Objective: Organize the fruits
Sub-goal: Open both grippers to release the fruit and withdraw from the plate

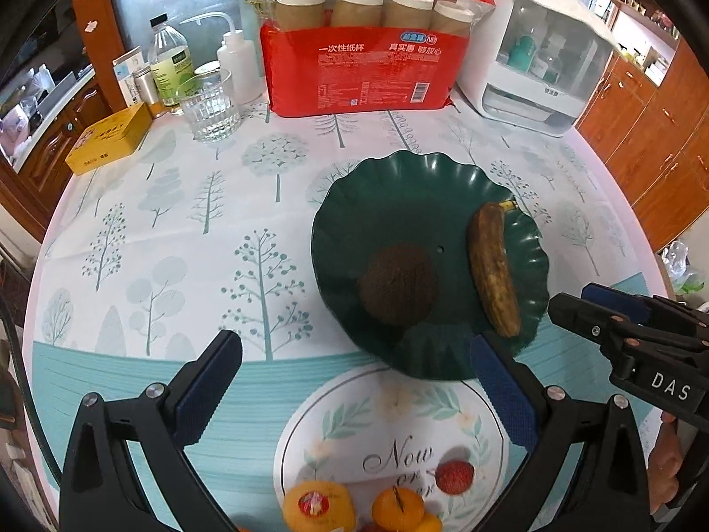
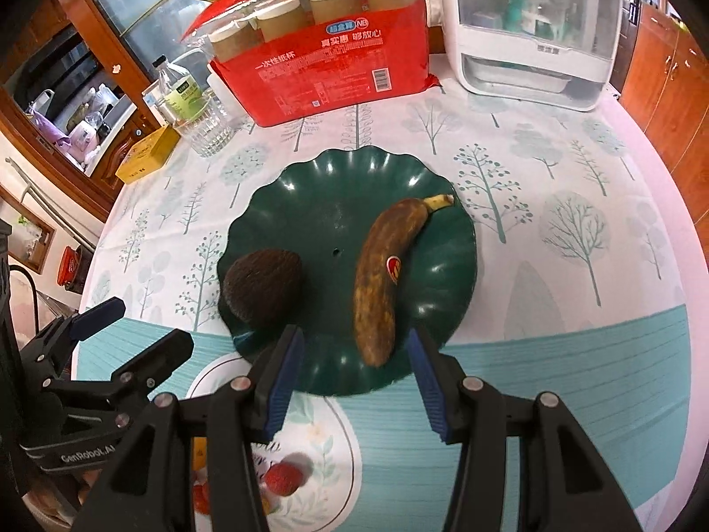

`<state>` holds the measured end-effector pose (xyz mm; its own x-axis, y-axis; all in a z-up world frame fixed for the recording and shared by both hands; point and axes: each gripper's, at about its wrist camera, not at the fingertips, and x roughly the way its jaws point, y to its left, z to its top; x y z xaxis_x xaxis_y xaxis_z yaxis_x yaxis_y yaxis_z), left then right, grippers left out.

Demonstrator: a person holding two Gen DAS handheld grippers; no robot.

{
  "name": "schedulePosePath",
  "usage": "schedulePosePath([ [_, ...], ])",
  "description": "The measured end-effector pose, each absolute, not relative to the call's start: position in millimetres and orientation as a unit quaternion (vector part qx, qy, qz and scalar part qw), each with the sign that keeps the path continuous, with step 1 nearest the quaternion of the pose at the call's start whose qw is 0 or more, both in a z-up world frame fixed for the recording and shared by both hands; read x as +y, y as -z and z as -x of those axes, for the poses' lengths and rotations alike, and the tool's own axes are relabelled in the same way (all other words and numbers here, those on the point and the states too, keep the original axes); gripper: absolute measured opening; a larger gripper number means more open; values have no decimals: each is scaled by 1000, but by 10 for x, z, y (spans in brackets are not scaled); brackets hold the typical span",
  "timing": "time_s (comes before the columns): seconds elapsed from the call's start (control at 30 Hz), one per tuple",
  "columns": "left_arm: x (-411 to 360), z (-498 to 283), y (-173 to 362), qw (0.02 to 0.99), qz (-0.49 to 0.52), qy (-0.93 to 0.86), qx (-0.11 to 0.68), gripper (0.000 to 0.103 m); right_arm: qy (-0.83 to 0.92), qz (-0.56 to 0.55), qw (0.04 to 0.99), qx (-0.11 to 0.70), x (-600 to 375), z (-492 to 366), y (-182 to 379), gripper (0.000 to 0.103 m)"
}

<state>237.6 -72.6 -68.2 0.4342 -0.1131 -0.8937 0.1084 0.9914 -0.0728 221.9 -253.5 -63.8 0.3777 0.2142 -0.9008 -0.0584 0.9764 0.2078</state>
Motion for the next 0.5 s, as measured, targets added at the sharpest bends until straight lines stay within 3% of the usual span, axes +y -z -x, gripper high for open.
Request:
schedulePosePath([
  [0.5,-396,-1746,77,876,6,62,478,102,-88,-79,838,533,-2258,-1639,213,50],
])
